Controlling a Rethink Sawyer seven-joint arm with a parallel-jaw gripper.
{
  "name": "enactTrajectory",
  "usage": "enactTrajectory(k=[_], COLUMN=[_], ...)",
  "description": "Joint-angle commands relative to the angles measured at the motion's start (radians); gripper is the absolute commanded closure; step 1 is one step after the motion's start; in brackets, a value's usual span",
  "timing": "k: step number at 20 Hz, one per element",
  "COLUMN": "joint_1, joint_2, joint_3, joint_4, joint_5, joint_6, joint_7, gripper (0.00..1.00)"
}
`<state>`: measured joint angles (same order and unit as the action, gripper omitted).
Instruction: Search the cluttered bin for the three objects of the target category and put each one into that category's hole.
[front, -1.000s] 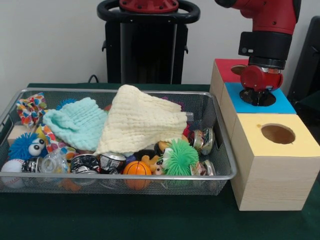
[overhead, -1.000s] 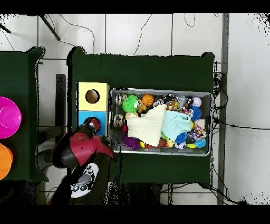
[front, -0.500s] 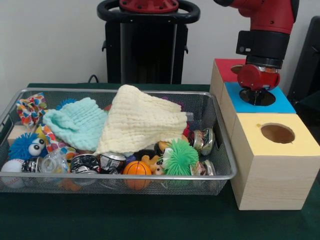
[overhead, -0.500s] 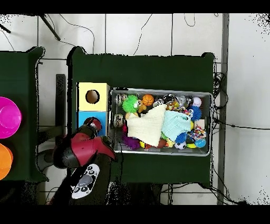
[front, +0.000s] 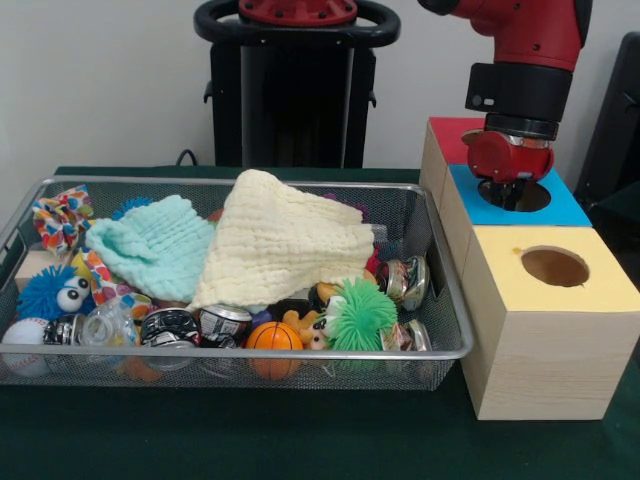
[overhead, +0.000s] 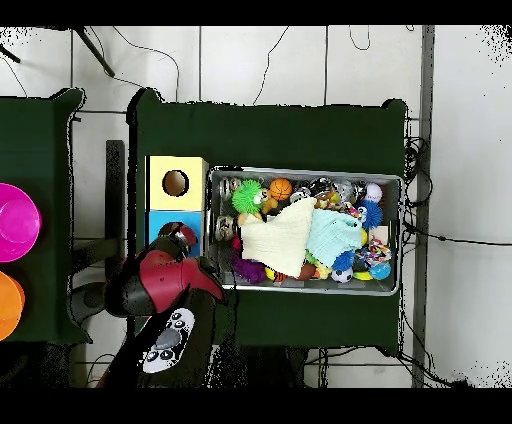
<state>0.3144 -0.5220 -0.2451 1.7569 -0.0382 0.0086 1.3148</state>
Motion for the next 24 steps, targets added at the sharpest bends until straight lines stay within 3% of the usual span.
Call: enactTrajectory(k=[1,2,3,13,16,20,24], joint_1=[-0.035,-0.034,-0.035,-0.02,-0.026,-0.029,-0.031], joint_2=[0.056,0.057,0.058,0.048,-0.014,-0.146,-0.218], joint_3=[-0.028,-0.03,-0.031,-0.05,-0.039,-0.04,-0.041], joint_4=[0.145,0.144,0.145,0.155,0.177,0.206,0.219], joint_5=[-0.004,-0.005,-0.005,0.009,0.015,0.011,0.006], joint_6=[0.147,0.144,0.141,0.14,0.169,0.304,0.374], joint_7=[0.194,0.195,0.196,0.21,0.211,0.173,0.156], gripper=[1.0,1.0,0.0,0.0,0.0,0.0,0.0])
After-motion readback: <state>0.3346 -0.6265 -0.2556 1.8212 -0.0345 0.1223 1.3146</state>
